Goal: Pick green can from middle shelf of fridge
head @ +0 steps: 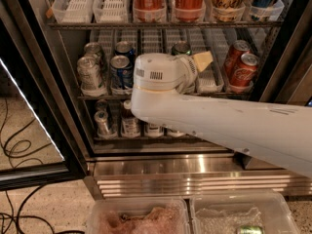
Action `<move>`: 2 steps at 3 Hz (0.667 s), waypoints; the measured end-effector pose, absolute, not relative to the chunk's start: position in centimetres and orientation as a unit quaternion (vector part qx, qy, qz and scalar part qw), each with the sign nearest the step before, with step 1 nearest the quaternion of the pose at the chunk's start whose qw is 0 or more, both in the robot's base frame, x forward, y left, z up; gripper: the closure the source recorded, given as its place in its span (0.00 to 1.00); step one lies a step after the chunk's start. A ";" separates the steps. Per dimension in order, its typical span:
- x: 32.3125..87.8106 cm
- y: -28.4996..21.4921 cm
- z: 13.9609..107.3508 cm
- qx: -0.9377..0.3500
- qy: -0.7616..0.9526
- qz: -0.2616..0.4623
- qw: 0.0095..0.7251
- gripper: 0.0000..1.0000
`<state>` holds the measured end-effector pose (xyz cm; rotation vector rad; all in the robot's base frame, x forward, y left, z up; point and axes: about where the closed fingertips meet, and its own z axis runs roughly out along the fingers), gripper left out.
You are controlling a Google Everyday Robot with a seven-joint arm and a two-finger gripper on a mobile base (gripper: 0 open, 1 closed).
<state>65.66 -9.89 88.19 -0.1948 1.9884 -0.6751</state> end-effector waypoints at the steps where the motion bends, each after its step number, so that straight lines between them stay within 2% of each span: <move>1: 65.7 -9.9 88.2 -0.080 0.820 -0.278 0.494 0.45; 2: 65.7 -9.9 88.2 -0.080 0.820 -0.278 0.494 0.69</move>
Offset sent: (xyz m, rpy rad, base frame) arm 0.0000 0.0000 0.0000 0.0000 0.0000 0.0000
